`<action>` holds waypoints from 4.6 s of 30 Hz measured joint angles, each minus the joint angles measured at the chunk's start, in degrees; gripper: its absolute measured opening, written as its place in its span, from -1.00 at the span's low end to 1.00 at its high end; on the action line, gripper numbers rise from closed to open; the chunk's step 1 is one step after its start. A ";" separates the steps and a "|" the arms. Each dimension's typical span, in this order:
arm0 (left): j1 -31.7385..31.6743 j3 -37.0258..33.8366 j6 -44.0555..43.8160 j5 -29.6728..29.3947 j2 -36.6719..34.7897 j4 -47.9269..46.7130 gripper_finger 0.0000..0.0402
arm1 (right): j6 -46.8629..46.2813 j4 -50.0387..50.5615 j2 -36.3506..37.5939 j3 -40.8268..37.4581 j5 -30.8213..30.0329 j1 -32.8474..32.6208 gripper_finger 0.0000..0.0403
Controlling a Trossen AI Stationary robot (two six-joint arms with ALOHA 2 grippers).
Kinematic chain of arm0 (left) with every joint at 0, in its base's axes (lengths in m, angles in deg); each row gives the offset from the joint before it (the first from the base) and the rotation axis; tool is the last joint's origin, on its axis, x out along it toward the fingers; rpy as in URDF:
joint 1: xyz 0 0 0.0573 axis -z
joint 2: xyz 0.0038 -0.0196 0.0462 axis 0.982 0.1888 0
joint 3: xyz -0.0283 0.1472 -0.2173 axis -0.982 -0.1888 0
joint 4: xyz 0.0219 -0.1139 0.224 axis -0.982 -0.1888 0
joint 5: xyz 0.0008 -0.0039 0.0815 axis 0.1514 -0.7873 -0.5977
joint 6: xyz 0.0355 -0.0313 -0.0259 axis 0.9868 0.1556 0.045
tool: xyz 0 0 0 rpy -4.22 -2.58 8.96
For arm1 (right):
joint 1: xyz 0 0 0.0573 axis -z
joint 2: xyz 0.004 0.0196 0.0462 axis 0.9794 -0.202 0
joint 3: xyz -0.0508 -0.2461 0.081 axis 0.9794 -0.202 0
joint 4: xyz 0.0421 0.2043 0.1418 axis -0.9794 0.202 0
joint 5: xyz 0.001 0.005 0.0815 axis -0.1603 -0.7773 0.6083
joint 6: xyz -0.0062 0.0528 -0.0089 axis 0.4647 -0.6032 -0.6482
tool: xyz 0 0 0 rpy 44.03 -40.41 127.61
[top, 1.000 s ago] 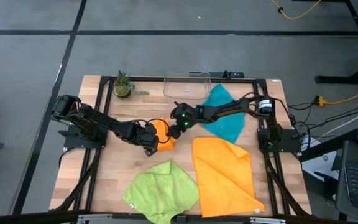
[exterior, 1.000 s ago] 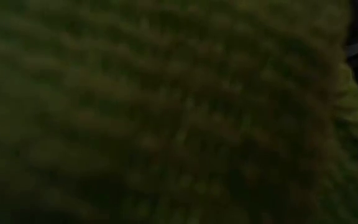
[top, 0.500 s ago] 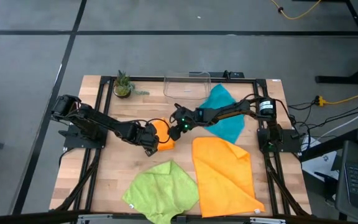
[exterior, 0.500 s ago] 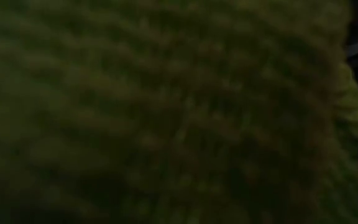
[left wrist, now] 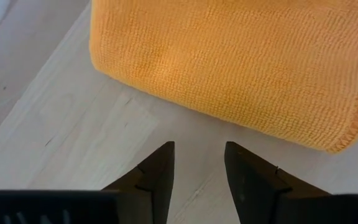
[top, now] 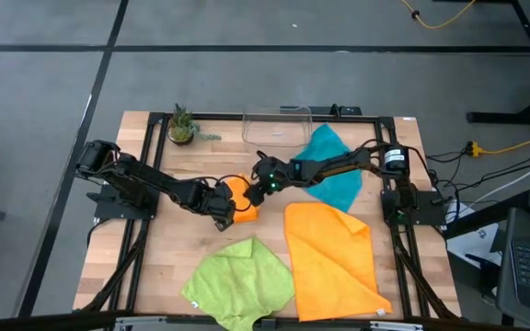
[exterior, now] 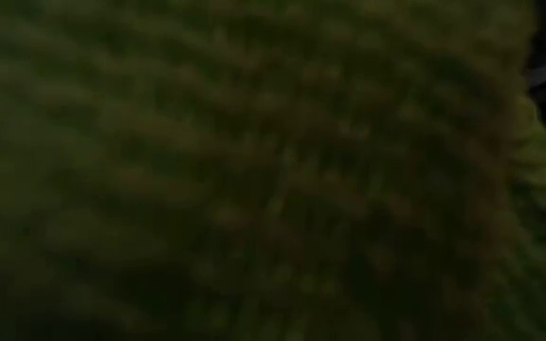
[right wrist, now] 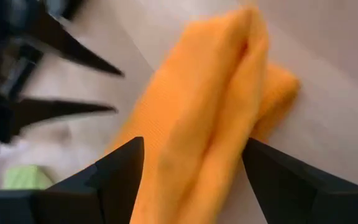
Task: Fold microfiber towels
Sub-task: Put the folded orange microfiber cloth into the transparent bin
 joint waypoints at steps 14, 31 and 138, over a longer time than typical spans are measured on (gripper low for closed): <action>-0.07 0.00 0.00 -0.76 0.00 0.59 -0.33 | -4.44 4.99 -2.30 0.25 0.75 -1.02 0.36; -0.02 0.00 1.72 -2.49 5.56 3.71 -0.33 | -6.56 0.67 -5.10 0.11 1.70 -2.46 0.36; 10.19 0.02 -24.15 -11.59 -8.70 -14.16 -0.33 | 95.59 57.25 -6.38 30.15 26.65 34.33 -0.82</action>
